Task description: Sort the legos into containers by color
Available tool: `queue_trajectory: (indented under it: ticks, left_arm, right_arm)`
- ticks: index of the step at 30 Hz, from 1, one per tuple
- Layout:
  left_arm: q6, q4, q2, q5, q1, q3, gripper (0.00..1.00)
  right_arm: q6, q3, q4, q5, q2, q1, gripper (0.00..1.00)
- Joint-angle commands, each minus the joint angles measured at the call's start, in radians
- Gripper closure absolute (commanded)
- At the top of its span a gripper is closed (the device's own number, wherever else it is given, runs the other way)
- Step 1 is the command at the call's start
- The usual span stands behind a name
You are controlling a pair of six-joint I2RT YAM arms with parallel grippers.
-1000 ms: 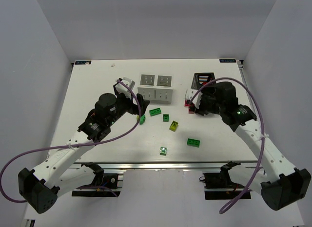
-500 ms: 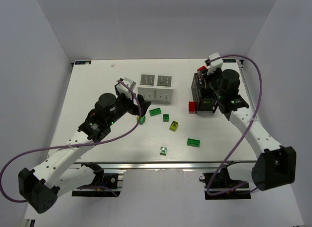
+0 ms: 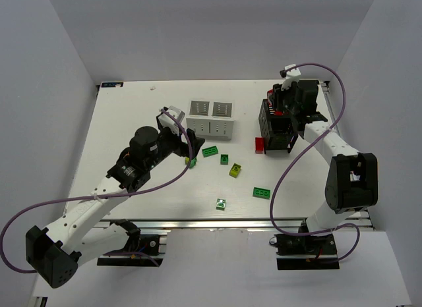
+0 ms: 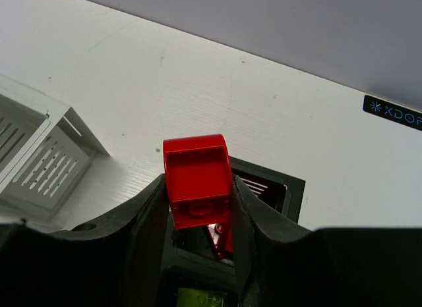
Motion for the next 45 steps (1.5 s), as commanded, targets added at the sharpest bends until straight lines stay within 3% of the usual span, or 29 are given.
queue_trajectory:
  ticks: [1,10,17,18,21,31,32,34,35,36,37,39,41,42,43,45]
  left_arm:
    - [0.001,0.006,0.000,0.023,0.005,-0.004,0.06]
    - [0.004,0.002,0.024,0.044,0.005,0.001,0.06]
    - [0.004,0.003,0.032,0.060,0.005,0.002,0.06]
    - [0.004,0.005,0.035,0.064,0.005,0.001,0.06]
    - [0.004,0.006,0.036,0.078,0.005,0.001,0.06]
    - [-0.031,0.049,0.072,0.153,0.005,-0.013,0.10]
    - [-0.037,0.060,0.079,0.166,0.005,-0.016,0.13]
    - [-0.053,0.068,0.118,0.196,0.005,-0.013,0.23]
    - [-0.083,0.078,0.133,0.224,0.003,-0.011,0.34]
    - [-0.105,0.106,0.168,0.241,0.003,-0.011,0.40]
    - [-0.160,0.135,0.191,0.274,0.002,-0.010,0.52]
    - [-0.227,0.169,0.234,0.291,-0.007,-0.010,0.59]
    - [-0.307,0.199,0.303,0.266,-0.036,-0.001,0.59]
    - [-0.327,0.198,0.326,0.241,-0.050,0.008,0.56]
    - [-0.335,0.145,0.430,0.162,-0.114,0.054,0.52]
    - [-0.332,0.111,0.484,0.105,-0.127,0.100,0.50]
  right_arm:
    - [0.017,0.041,0.031,0.010,0.019,-0.015,0.88]
    - [0.006,0.075,-0.018,-0.019,0.088,-0.039,0.63]
    - [0.008,0.079,-0.025,-0.021,0.083,-0.048,0.60]
    - [0.009,0.078,-0.025,-0.027,0.082,-0.052,0.53]
    - [0.006,0.079,-0.032,-0.039,0.074,-0.053,0.46]
    - [-0.023,0.070,-0.090,-0.105,-0.042,-0.064,0.34]
    - [-0.046,0.072,-0.134,-0.133,-0.061,-0.065,0.34]
    - [-0.049,0.076,-0.191,-0.218,-0.139,-0.067,0.46]
    - [-0.038,0.078,-0.218,-0.252,-0.166,-0.067,0.57]
    - [-0.009,0.075,-0.282,-0.322,-0.233,-0.067,0.82]
    - [0.037,0.061,-0.335,-0.378,-0.308,-0.067,0.91]
    - [0.058,0.023,-0.353,-0.409,-0.353,-0.067,0.91]
    - [0.115,-0.071,-0.363,-0.489,-0.494,-0.067,0.83]
    - [0.155,-0.108,-0.345,-0.510,-0.590,-0.067,0.73]
    - [0.184,-0.258,-0.270,-0.528,-0.728,-0.067,0.59]
    - [0.190,-0.302,-0.190,-0.507,-0.809,-0.070,0.50]
